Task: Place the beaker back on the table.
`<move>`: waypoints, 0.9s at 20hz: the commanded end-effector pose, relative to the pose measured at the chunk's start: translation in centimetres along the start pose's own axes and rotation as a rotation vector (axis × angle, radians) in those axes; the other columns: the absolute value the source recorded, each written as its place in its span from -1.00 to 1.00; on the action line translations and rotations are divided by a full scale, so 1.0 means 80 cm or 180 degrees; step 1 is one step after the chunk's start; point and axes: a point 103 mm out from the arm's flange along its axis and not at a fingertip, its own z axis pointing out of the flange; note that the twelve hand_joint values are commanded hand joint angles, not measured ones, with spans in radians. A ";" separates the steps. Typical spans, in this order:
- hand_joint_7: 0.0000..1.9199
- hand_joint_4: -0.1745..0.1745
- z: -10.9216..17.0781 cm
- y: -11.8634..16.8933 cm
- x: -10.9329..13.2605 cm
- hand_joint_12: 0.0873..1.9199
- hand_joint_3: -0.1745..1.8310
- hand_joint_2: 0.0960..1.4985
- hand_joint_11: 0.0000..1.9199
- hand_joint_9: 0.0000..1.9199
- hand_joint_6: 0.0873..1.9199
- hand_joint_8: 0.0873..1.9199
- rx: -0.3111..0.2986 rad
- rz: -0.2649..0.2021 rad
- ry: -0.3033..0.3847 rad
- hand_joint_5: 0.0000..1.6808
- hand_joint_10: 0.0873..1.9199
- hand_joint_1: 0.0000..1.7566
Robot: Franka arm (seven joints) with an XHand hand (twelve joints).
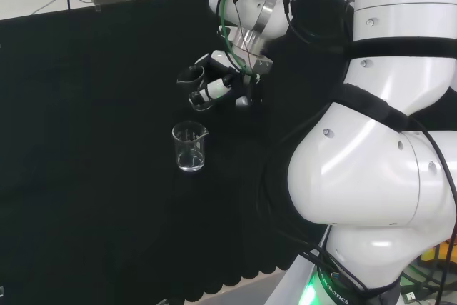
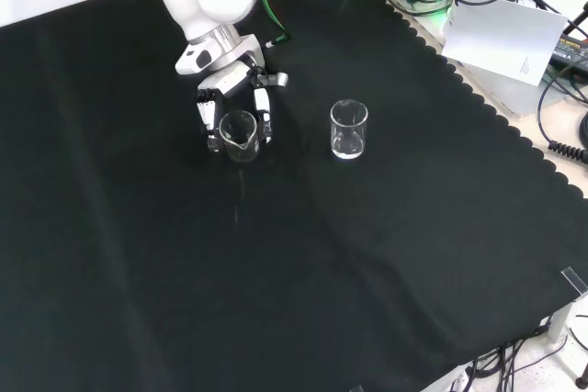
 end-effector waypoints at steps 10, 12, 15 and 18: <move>-0.42 -0.22 -0.019 -0.018 -0.008 0.22 -1.00 0.21 -0.44 0.01 -0.34 -0.38 0.0191 0.0022 0.0061 -0.45 -1.00 0.12; -0.52 -0.25 -0.019 -0.019 -0.009 0.29 -1.00 0.18 -0.57 -0.08 -0.45 -0.37 0.0248 0.0044 -0.0014 -0.53 -1.00 0.08; -0.59 -0.26 -0.019 -0.020 -0.009 0.34 -1.00 0.16 -0.66 -0.14 -0.55 -0.37 0.0324 0.0086 -0.0043 -0.55 -1.00 0.06; -0.60 -0.27 -0.020 -0.021 -0.010 0.34 -1.00 0.15 -0.67 -0.15 -0.57 -0.37 0.0365 0.0134 -0.0048 -0.55 -1.00 0.05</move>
